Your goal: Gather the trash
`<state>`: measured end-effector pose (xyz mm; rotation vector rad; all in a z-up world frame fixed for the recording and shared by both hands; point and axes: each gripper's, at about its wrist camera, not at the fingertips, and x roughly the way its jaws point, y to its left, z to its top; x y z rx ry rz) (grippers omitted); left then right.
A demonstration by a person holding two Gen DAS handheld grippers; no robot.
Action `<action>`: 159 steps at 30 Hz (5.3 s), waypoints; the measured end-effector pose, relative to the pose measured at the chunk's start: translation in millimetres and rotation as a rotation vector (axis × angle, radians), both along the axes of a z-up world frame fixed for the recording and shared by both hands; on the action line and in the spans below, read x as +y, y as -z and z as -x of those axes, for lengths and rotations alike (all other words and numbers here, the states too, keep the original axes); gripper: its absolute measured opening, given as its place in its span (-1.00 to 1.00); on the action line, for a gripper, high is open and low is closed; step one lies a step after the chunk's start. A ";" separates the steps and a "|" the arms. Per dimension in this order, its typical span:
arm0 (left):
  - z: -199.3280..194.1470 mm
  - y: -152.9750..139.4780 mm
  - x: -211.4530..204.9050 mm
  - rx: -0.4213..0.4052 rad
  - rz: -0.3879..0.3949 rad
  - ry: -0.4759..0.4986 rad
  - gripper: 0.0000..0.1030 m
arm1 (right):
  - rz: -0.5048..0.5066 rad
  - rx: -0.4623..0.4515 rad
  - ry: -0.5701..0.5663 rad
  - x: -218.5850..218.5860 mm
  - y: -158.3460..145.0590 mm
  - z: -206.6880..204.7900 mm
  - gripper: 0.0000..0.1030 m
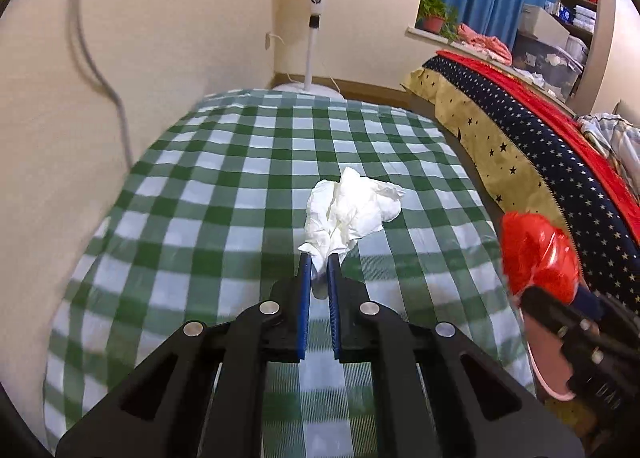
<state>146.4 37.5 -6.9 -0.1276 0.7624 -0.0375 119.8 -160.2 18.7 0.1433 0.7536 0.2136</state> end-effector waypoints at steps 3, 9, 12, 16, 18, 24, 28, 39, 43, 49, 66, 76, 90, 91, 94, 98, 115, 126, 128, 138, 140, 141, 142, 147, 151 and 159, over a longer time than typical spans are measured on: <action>19.7 -1.7 1.3 -0.011 0.016 -0.017 -0.84 | 0.011 -0.023 0.003 -6.9 -13.1 15.7 0.04; 48.9 -9.7 -5.0 -0.033 0.007 -0.009 -0.84 | 0.011 -0.071 0.017 -27.7 -40.0 42.9 0.04; 61.5 -16.0 -11.4 -0.053 0.003 0.001 -0.84 | 0.017 -0.089 0.012 -37.6 -52.2 53.3 0.04; 78.4 -21.5 -22.5 -0.078 0.008 0.021 -0.84 | 0.038 -0.120 -0.003 -48.1 -67.0 67.0 0.04; 85.6 -23.5 -26.7 -0.095 0.002 0.025 -0.84 | 0.038 -0.132 -0.004 -55.2 -71.7 74.5 0.04; 97.0 -22.1 -36.8 -0.134 -0.008 0.034 -0.84 | 0.044 -0.174 0.043 -77.7 -66.5 95.6 0.04; 98.7 -17.0 -37.6 -0.136 -0.017 0.033 -0.84 | 0.018 -0.168 0.088 -94.8 -56.8 100.3 0.04; 99.1 -10.0 -37.2 -0.131 -0.025 0.031 -0.84 | 0.005 -0.174 0.132 -104.4 -49.8 90.0 0.04; 99.6 -9.3 -39.7 -0.134 -0.031 0.042 -0.84 | 0.010 -0.177 0.140 -103.9 -49.2 88.9 0.04; 98.9 -10.1 -45.5 -0.139 -0.032 0.053 -0.84 | 0.015 -0.181 0.155 -104.9 -49.0 89.9 0.04; 96.2 -9.4 -61.4 -0.145 -0.038 0.086 -0.84 | 0.006 -0.178 0.212 -118.5 -49.2 85.7 0.04; 89.5 -7.0 -85.9 -0.145 -0.019 0.130 -0.84 | 0.005 -0.172 0.256 -129.6 -47.0 84.4 0.04; 78.8 5.0 -151.0 -0.131 0.015 0.269 -0.84 | 0.027 -0.150 0.380 -158.1 -36.5 82.4 0.04; 77.8 6.8 -155.0 -0.126 0.021 0.277 -0.84 | 0.027 -0.147 0.385 -158.2 -36.0 81.7 0.04; 72.9 11.9 -168.9 -0.109 0.039 0.312 -0.84 | 0.029 -0.139 0.399 -162.7 -33.1 81.2 0.05; 68.6 19.5 -187.3 -0.088 0.046 0.350 -0.84 | 0.033 -0.133 0.413 -167.6 -30.8 79.6 0.05; 59.9 33.6 -208.8 -0.039 0.112 0.416 -0.43 | 0.031 -0.125 0.451 -173.9 -27.2 80.7 0.38; 74.6 4.7 -177.6 -0.120 0.078 0.355 0.07 | 0.027 -0.168 0.444 -168.3 -39.6 94.0 0.85; 81.3 -3.4 -168.0 -0.141 0.069 0.333 0.34 | 0.021 -0.180 0.428 -164.7 -43.8 97.7 0.90; 128.0 -51.2 -121.3 -0.226 0.026 0.214 0.85 | 0.005 -0.207 0.353 -147.9 -60.8 115.3 0.90; 141.3 -63.4 -112.3 -0.253 0.012 0.203 0.85 | 0.011 -0.212 0.353 -144.7 -63.0 121.5 0.90; 146.6 -66.3 -109.1 -0.261 0.009 0.197 0.85 | 0.024 -0.216 0.354 -141.5 -64.0 126.4 0.90; 154.1 -69.6 -104.1 -0.266 0.008 0.186 0.85 | 0.032 -0.216 0.352 -139.6 -63.8 129.1 0.90; 185.8 -72.3 -83.8 -0.249 0.005 0.130 0.85 | 0.071 -0.208 0.337 -123.4 -60.9 148.0 0.90; 207.8 -63.2 -73.2 -0.234 -0.020 0.087 0.85 | 0.083 -0.207 0.320 -106.4 -54.9 170.2 0.90; 211.4 -35.1 -61.7 -0.250 -0.056 0.001 0.85 | 0.147 -0.224 0.268 -72.9 -37.4 187.4 0.90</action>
